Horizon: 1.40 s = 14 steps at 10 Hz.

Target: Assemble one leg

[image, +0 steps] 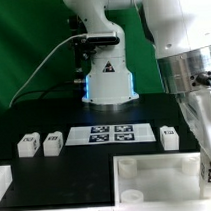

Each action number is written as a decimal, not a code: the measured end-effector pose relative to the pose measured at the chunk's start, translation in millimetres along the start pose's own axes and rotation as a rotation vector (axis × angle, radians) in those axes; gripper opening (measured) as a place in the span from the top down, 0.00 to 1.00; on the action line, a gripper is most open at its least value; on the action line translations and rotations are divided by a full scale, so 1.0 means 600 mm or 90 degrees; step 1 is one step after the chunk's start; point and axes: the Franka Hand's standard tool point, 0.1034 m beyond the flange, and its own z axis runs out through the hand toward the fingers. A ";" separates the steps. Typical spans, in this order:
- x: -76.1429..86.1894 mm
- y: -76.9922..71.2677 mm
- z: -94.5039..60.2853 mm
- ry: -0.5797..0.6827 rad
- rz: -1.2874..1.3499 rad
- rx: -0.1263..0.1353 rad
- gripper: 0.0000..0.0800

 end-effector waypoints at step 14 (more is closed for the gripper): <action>0.000 -0.003 -0.001 0.055 -0.930 -0.045 0.50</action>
Offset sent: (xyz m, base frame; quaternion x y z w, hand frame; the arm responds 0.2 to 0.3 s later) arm -0.0083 -0.0015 0.0026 -0.0215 0.0279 -0.3920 0.9193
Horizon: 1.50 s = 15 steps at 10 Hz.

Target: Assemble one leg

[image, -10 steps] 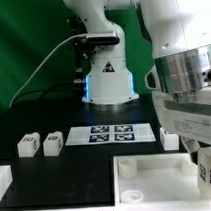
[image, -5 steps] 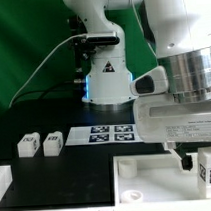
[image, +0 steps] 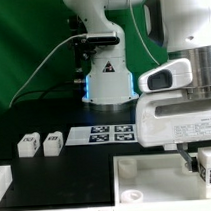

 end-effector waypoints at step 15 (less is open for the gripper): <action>0.002 0.009 0.005 -0.064 1.165 -0.003 0.60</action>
Offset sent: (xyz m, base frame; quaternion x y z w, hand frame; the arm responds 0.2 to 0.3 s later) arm 0.0179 -0.0038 0.0082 0.0100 0.0034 0.3593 0.9332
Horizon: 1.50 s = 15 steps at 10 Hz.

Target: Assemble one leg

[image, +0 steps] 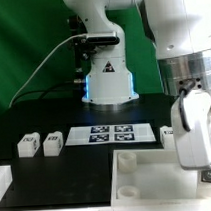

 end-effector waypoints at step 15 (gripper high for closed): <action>-0.011 0.040 -0.063 -0.020 -0.066 0.004 0.19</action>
Offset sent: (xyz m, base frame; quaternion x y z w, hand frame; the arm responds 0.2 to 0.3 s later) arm -0.0303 0.0068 0.0168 -0.0071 -0.0146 -0.0739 0.9971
